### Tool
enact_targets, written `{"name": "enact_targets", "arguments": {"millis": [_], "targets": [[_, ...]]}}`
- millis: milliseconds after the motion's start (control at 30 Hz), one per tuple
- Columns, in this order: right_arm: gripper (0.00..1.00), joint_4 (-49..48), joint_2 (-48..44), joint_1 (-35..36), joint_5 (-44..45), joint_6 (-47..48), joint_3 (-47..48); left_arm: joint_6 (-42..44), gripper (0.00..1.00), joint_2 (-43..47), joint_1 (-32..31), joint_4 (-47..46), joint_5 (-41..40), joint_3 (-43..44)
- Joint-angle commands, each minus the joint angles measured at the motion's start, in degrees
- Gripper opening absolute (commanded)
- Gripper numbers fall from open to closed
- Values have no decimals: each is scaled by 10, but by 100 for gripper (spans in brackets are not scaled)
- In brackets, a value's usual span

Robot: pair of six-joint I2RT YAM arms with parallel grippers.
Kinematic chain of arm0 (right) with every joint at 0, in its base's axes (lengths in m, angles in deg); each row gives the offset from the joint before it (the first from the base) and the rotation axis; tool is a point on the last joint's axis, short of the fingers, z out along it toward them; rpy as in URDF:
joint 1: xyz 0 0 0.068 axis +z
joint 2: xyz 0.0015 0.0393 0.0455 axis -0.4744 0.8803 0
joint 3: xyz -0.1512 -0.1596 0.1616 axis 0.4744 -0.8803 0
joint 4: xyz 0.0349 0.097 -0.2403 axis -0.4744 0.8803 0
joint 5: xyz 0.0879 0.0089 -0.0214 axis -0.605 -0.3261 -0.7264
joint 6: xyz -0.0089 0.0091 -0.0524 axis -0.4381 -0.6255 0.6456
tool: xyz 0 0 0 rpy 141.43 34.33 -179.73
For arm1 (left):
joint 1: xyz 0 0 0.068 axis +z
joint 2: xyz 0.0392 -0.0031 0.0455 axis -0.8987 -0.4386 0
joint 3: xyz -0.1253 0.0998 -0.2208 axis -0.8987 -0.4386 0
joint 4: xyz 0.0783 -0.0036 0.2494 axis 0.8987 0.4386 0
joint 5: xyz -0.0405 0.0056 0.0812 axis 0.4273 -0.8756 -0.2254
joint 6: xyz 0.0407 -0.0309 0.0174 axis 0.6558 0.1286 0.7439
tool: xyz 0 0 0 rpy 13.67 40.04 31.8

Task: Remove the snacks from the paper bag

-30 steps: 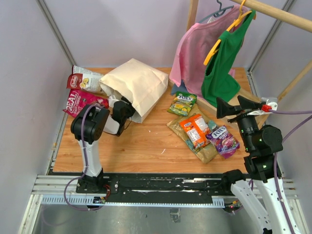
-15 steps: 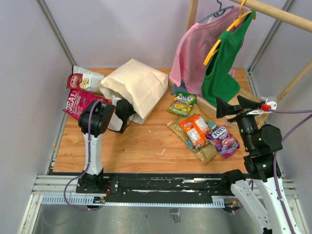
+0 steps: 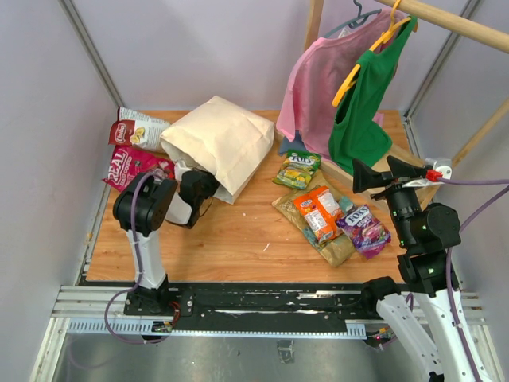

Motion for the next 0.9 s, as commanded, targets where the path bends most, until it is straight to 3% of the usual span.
{"name": "enact_targets", "arguments": {"millis": [0,233,400,700,867], "targets": [[98,-26,0,-4,-8,7,-8,47,0,59,13,-8,-15,-64],[98,-29,3,-4,-12,4,-8,77,0,177,32,-7,-39,-177],[98,-31,5,-4,-12,4,-10,85,0,328,69,59,-38,-252],[98,-34,10,-4,-12,2,-12,107,0,740,77,501,-142,-244],[98,-33,13,-4,-10,-2,-13,67,1,843,77,784,-209,-169]]}}
